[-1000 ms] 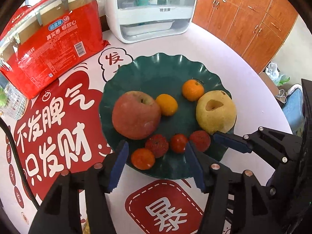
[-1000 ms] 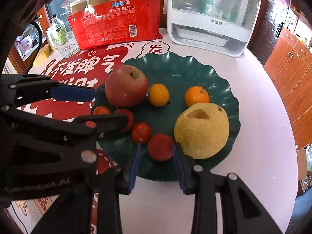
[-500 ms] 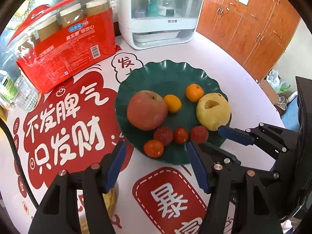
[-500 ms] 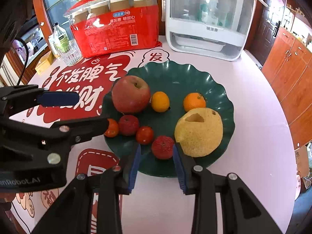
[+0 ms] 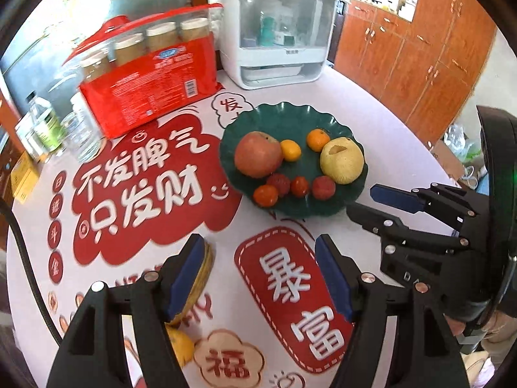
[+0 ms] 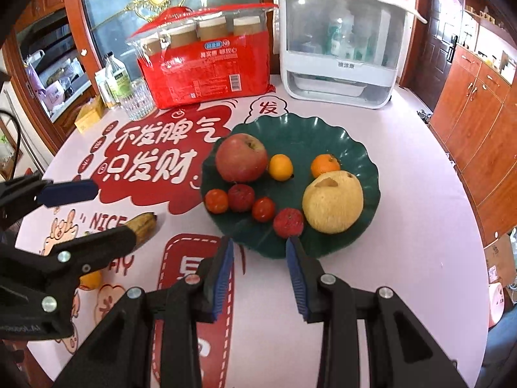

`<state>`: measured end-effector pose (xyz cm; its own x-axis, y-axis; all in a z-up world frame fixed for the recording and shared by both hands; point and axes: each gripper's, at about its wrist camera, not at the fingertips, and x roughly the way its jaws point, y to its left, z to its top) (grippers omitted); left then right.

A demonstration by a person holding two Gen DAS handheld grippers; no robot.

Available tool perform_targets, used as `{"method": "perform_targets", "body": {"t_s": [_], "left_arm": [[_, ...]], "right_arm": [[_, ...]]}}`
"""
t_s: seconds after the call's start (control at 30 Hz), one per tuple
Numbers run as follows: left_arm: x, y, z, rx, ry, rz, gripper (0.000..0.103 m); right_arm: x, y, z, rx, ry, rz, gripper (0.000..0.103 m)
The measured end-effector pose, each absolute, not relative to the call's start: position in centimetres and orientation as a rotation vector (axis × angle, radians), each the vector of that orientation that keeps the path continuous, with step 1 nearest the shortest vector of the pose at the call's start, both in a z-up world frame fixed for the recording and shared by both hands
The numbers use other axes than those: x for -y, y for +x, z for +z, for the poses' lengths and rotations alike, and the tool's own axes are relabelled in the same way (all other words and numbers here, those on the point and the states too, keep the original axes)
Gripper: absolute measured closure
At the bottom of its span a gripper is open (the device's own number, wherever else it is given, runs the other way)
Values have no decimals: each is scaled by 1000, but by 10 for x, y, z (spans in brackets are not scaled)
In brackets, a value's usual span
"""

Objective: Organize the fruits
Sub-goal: 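Withdraw both tools back toward the banana and round fruit, then grasp the round yellow-brown fruit with the left tool while the right tool grasps the banana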

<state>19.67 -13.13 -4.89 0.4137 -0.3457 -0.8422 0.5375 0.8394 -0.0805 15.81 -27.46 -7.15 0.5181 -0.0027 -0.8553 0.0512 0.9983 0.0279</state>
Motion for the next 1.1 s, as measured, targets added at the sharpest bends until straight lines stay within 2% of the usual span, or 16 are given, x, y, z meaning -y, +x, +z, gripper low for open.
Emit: {"method": "perform_targets", "body": {"t_s": [0.7, 0.8, 1.1], "left_arm": [[-8, 125, 15, -849, 28, -257, 19], [-29, 121, 15, -837, 10, -199, 19], [-59, 126, -30, -929, -61, -120, 19]], "right_arm": [[203, 116, -7, -906, 72, 159, 67], [189, 120, -5, -905, 70, 188, 62], [157, 146, -29, -989, 132, 220, 61]]}}
